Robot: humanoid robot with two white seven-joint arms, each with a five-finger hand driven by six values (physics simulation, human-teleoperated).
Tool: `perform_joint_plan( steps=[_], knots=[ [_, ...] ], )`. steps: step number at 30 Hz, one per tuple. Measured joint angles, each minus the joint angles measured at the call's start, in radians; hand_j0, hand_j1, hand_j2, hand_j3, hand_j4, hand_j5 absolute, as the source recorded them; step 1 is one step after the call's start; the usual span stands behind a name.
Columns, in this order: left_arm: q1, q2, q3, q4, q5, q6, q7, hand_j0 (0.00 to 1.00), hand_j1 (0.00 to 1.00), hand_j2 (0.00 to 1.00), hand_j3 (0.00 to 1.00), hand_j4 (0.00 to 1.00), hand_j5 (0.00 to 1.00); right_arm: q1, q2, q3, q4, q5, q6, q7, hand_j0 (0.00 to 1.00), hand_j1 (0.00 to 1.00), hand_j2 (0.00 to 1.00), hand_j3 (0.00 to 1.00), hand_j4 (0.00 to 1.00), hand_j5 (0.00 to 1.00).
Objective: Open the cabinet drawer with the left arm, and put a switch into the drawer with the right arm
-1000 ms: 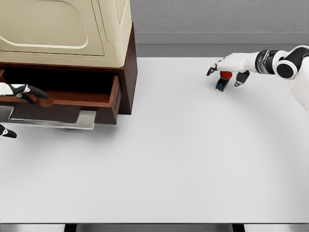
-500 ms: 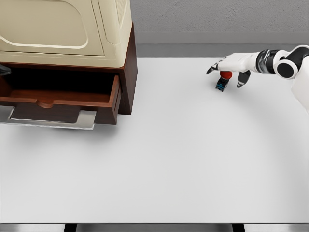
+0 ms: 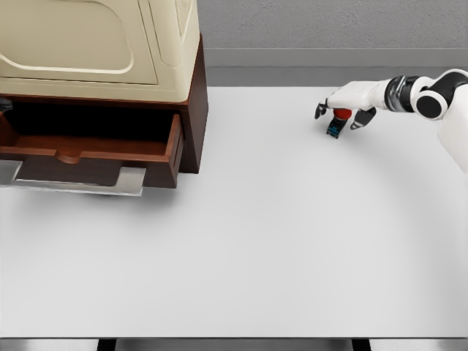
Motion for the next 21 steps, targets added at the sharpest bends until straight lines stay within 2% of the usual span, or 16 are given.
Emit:
perform_joint_plan(
  steps=[7,9,17,21],
  knots=[
    [0.001,0.000,-0.003,0.000,-0.009,-0.009,0.000,0.93,0.93,0.93,0.93,0.93,0.93,-0.006,-0.001,-0.003,0.005,0.000,0.000,0.000,0.79,0.79,0.79,0.79,0.79,0.79],
    [0.000,0.000,-0.003,-0.001,-0.008,-0.010,0.000,0.93,0.93,0.93,0.93,0.93,0.93,-0.005,-0.001,-0.003,0.006,0.000,0.000,0.000,0.70,0.70,0.70,0.70,0.70,0.70],
    [0.002,-0.007,-0.004,-0.031,-0.010,-0.010,0.000,0.94,0.94,0.94,0.94,0.94,0.94,-0.005,0.001,0.001,0.017,0.000,0.000,0.000,0.64,0.64,0.64,0.64,0.64,0.64],
    [0.002,-0.007,-0.005,-0.036,-0.010,-0.011,0.000,0.94,0.94,0.94,0.94,0.94,0.94,-0.005,0.001,0.001,0.019,0.000,0.000,0.000,0.56,0.56,0.56,0.56,0.56,0.56]
  ],
)
